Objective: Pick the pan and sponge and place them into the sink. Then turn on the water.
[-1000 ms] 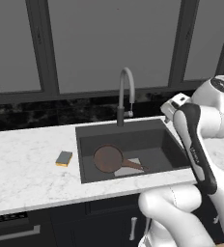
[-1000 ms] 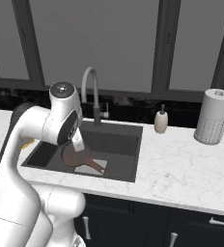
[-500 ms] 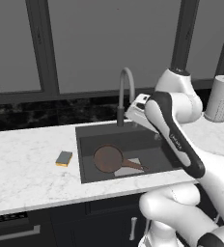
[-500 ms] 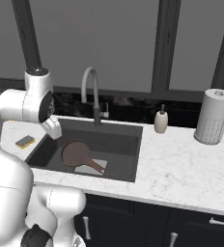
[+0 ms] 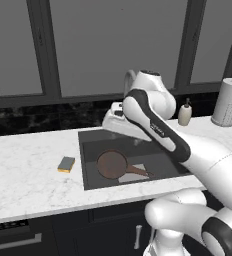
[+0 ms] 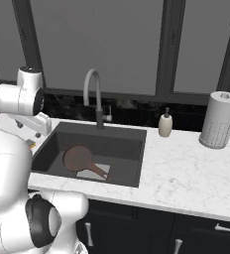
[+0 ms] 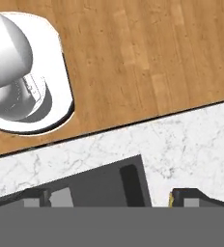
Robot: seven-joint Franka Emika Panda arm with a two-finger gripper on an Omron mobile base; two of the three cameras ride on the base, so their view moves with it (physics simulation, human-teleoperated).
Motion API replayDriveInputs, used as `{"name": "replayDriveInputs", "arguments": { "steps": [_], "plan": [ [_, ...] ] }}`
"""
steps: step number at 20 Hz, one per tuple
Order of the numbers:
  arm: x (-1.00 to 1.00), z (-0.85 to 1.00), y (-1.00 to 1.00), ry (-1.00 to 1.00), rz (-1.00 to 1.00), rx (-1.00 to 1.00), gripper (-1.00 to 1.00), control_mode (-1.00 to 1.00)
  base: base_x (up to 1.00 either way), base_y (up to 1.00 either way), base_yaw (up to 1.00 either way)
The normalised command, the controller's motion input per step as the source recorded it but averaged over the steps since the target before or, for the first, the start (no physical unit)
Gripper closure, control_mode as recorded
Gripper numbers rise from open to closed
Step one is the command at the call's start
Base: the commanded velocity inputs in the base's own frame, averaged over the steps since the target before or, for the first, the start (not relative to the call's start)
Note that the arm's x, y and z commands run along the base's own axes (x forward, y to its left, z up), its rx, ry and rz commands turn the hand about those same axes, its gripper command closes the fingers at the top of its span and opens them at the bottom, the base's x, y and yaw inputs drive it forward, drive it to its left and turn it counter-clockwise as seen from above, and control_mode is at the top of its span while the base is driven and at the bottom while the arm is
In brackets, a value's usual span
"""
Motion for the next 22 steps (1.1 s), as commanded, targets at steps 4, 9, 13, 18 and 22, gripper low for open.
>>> {"name": "replayDriveInputs", "arguments": {
  "steps": [4, 9, 13, 18, 22],
  "plan": [
    [0.16, -0.52, 0.39, -0.05, 0.06, -0.02, -1.0, -1.0, 0.0, 0.0, 0.0],
    [0.17, -0.52, 0.35, -0.09, 0.0, -0.06, -1.0, -1.0, 0.0, 0.0, 0.0],
    [0.24, -0.45, 0.43, -0.12, -0.05, -0.15, -1.0, -1.0, 0.0, 0.0, 0.0],
    [0.4, -0.4, 0.49, -0.13, -0.03, -0.12, -1.0, -1.0, 0.0, 0.0, 0.0],
    [0.51, -0.29, 0.51, -0.02, -0.01, -0.01, -1.0, -1.0, 0.0, 0.0, 0.0]
  ]
}}
